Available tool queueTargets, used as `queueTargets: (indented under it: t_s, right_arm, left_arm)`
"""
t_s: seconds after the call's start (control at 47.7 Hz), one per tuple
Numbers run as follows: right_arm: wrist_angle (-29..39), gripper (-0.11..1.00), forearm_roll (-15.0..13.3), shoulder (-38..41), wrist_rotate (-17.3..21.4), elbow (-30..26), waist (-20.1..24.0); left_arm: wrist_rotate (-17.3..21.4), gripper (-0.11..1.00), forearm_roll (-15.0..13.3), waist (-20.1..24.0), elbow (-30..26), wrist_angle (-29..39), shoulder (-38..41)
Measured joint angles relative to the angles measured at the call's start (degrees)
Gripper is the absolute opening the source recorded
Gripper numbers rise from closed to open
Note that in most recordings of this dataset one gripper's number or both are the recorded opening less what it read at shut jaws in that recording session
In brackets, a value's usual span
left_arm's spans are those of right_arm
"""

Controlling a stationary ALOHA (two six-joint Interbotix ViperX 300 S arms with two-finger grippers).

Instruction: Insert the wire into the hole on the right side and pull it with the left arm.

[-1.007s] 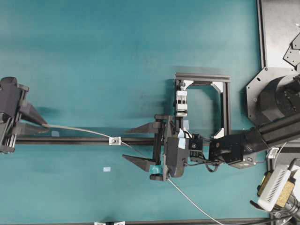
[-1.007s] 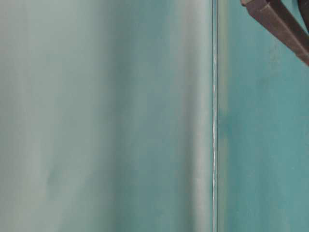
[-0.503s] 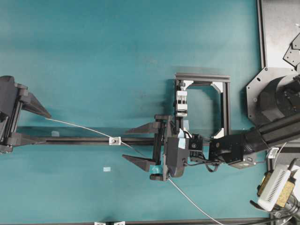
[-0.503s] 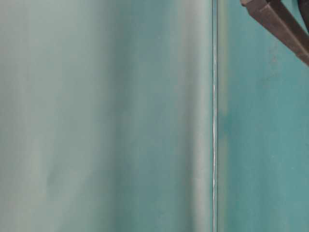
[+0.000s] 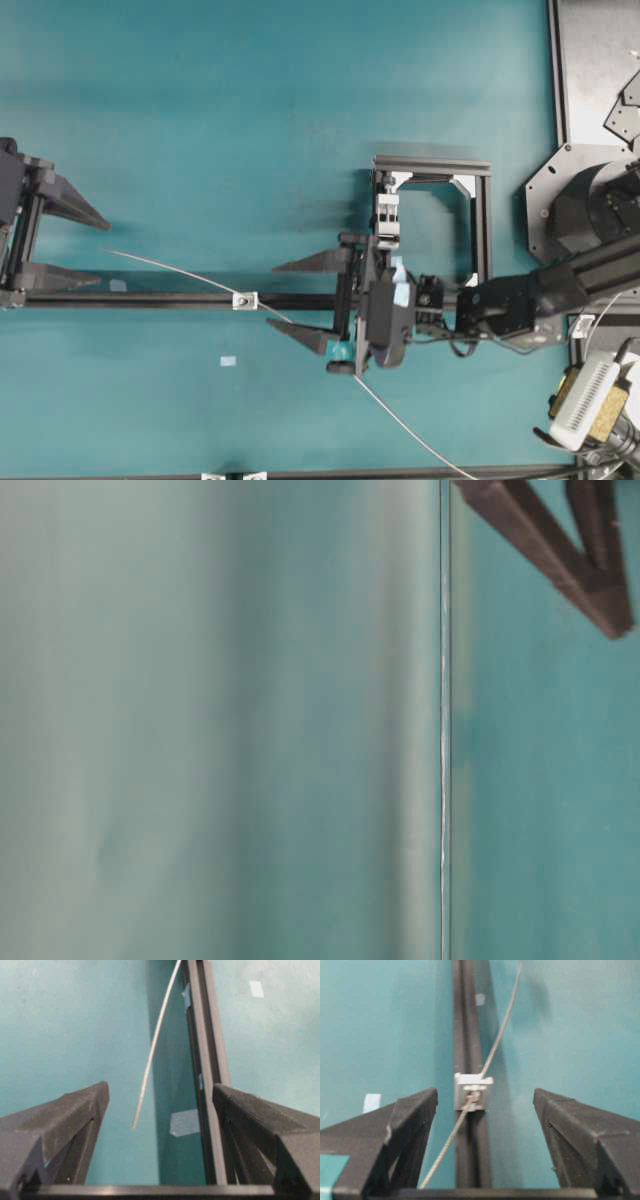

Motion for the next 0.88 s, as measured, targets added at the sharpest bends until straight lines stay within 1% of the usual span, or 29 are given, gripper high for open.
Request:
queueTargets:
  t_s: [0.356,0.44,0.692,0.755,0.881]
  right_arm:
    - [0.00,0.84,0.00,-4.31,-2.72,2.55,-2.20]
    - [0.00,0.84,0.00,-5.45,-3.34,3.08,-2.64]
    - [0.00,0.84,0.00,-7.29,-3.96,3.96,-3.52]
    - [0.00,0.84,0.00,-7.29,-3.96,4.13,-3.60]
    - [0.00,0.84,0.00,-7.38,-3.96,4.31,-3.60]
  left_arm:
    - [0.26,0.85,0.00,3.25,0.00,0.00,-0.26]
    - [0.88,0.85,0.00,3.96,-0.09,-0.09,-0.26]
    - [6.59,0.84,0.09,4.39,-0.35,-2.46,-0.26]
    - [7.38,0.84,0.09,4.39,-0.35,-3.34,-0.26]
    - [7.47,0.84,0.00,4.39,-0.35,-4.75,-0.26]
